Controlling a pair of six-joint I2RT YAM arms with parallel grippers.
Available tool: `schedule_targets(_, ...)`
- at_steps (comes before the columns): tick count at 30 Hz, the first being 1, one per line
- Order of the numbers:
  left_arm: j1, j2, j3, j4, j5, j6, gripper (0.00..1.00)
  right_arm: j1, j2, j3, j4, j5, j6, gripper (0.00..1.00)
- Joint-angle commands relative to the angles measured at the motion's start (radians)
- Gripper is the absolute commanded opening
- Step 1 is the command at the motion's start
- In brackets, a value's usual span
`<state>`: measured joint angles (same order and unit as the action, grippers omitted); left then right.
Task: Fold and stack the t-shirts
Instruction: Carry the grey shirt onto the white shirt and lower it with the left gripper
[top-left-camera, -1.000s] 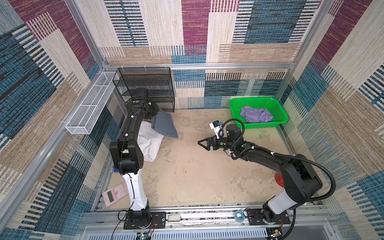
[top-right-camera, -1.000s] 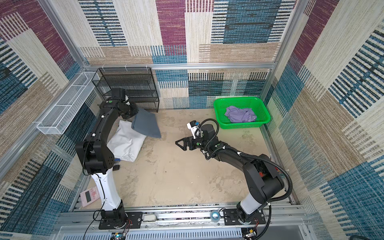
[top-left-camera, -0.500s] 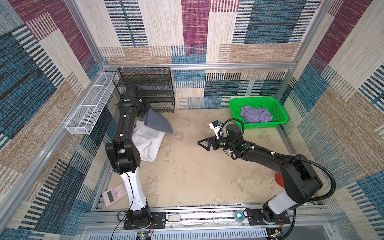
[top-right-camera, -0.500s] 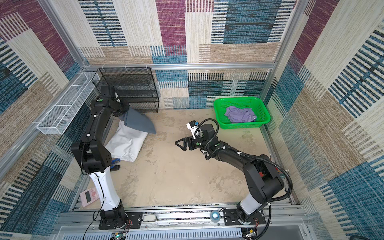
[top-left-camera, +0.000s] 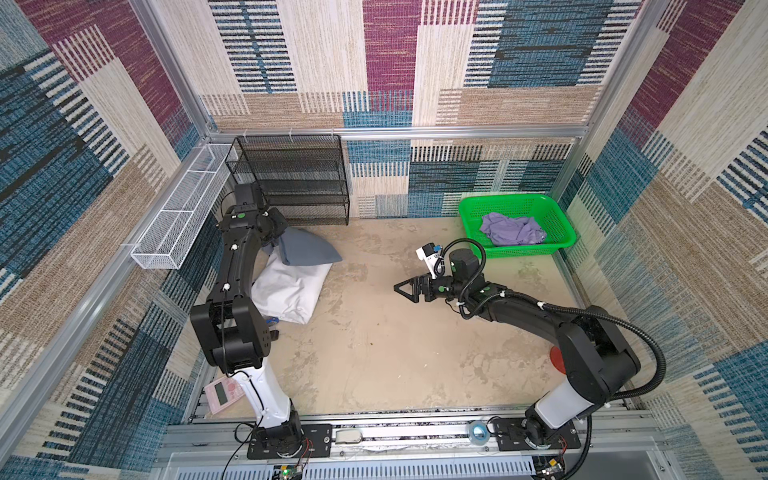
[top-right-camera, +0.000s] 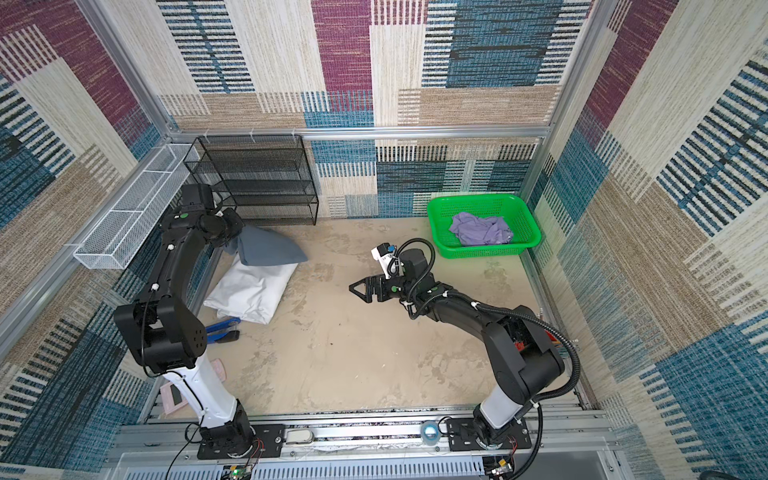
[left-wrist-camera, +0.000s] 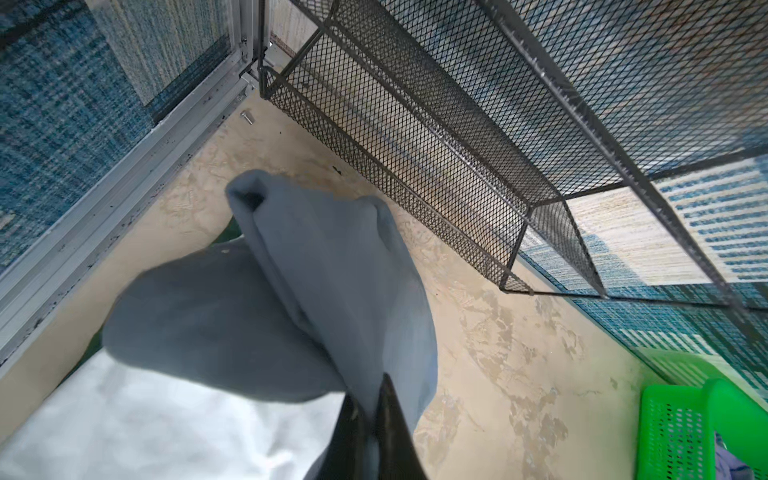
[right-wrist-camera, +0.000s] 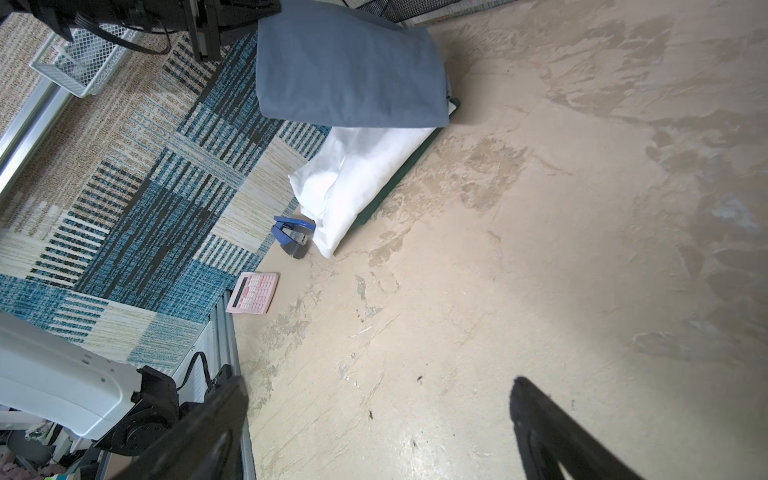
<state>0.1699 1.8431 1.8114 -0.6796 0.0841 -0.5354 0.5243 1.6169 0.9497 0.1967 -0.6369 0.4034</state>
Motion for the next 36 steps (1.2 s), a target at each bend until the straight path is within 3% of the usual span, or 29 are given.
schedule_targets(1,0.013,-0.061,-0.068,0.084,-0.001,-0.004,0.0,0.003,0.005,0.007,0.03,-0.02,0.007,0.99)
schedule_targets(14,0.052,-0.266,-0.38,0.103,0.017,0.039,0.0,0.023,0.023,0.008,0.047,-0.04,0.013,0.99)
schedule_targets(21,0.056,-0.42,-0.661,0.142,-0.032,-0.019,0.01,0.029,0.03,-0.008,0.066,-0.05,0.023,0.99)
schedule_targets(23,0.056,-0.452,-0.743,0.172,-0.017,-0.043,0.07,0.03,0.042,-0.005,0.072,-0.059,0.025,0.99)
schedule_targets(26,0.056,-0.484,-0.837,0.188,-0.003,-0.083,0.08,0.031,0.056,0.006,0.07,-0.061,0.023,0.99)
schedule_targets(31,0.057,-0.54,-0.908,0.203,-0.104,-0.108,0.0,0.032,0.082,0.015,0.083,-0.071,0.028,0.99)
schedule_targets(35,0.059,-0.556,-0.908,0.206,-0.107,-0.109,0.0,0.033,0.105,0.03,0.088,-0.081,0.031,0.99)
schedule_targets(36,0.059,-0.548,-0.906,0.209,-0.101,-0.103,0.07,0.033,0.109,0.033,0.091,-0.083,0.032,0.99)
